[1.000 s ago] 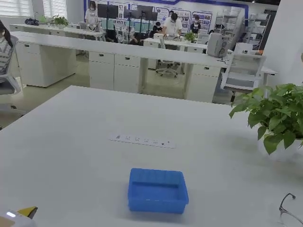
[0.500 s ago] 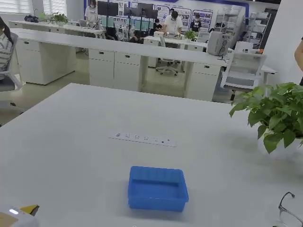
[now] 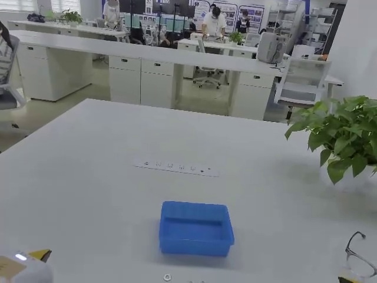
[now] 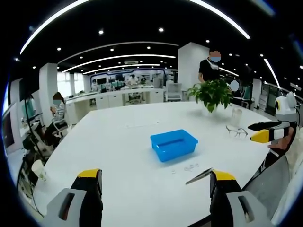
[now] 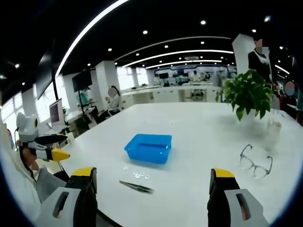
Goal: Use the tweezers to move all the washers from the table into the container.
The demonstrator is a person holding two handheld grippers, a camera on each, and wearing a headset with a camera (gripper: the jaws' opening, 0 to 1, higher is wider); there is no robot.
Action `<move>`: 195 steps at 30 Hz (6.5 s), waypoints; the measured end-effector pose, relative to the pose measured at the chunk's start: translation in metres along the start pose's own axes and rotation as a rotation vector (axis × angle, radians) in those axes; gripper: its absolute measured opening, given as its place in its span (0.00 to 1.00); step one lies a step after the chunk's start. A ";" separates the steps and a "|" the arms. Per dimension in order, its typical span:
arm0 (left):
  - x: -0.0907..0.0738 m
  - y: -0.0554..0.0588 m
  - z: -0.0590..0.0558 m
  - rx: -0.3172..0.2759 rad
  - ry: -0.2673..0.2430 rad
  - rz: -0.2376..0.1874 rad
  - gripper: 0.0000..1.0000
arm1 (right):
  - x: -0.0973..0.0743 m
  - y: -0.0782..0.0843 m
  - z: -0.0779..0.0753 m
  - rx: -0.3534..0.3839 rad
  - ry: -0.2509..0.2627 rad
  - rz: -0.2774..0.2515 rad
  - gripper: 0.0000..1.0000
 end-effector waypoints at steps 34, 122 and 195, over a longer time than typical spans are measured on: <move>0.024 -0.002 -0.007 0.048 0.048 0.043 0.92 | 0.025 0.000 -0.011 0.007 0.006 0.045 0.92; 0.146 0.010 -0.069 0.767 0.690 0.369 0.00 | 0.069 0.019 -0.003 -0.040 -0.188 0.272 0.73; -0.014 -0.047 -0.068 0.469 0.404 0.167 0.06 | 0.076 -0.012 0.098 -0.744 -0.717 0.223 0.02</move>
Point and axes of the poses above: the centre of the closed fingertips' face, and the gripper's own axes: x roughly forward along the fingers, z roughly to its left, y roughly out of its underside, the point moved 9 cm from there along -x, roughly backward along the fingers, and after that the axes turned 5 degrees about z, right-handed, at the moved point
